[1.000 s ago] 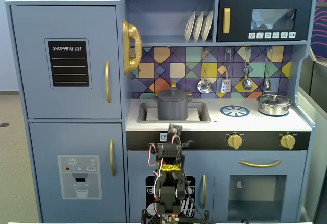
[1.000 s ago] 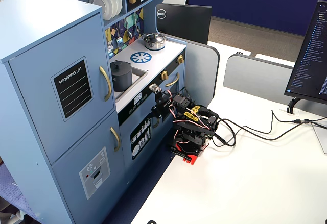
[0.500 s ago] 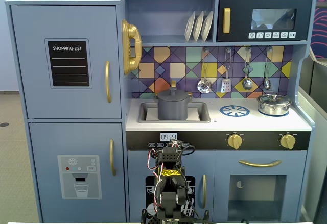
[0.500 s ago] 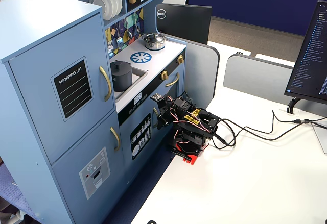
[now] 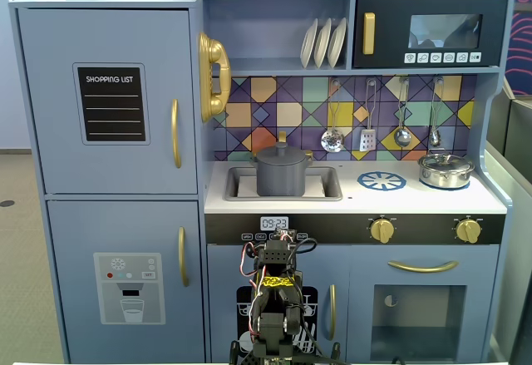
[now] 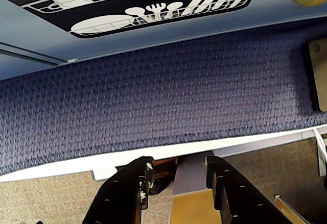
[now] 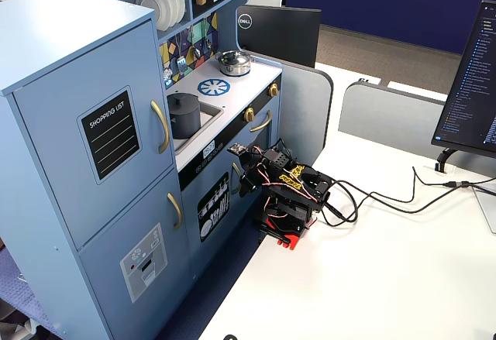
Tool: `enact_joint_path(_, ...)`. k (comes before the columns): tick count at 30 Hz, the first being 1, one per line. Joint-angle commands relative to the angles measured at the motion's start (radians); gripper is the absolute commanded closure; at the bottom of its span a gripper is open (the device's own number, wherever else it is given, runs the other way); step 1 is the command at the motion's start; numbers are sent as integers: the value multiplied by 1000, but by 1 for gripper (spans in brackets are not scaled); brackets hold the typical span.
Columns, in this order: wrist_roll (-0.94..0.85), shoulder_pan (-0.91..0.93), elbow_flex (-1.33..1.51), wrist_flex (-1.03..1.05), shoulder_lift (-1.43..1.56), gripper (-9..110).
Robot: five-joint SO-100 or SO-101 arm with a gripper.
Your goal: Pick up the lid from the counter and put it on the gray recipient
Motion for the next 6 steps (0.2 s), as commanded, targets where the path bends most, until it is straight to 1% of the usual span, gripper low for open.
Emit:
enact_joint_path(1,-5,28,0,183,-3,97)
enact_joint_path(6,-5,28,0,183,-3,97)
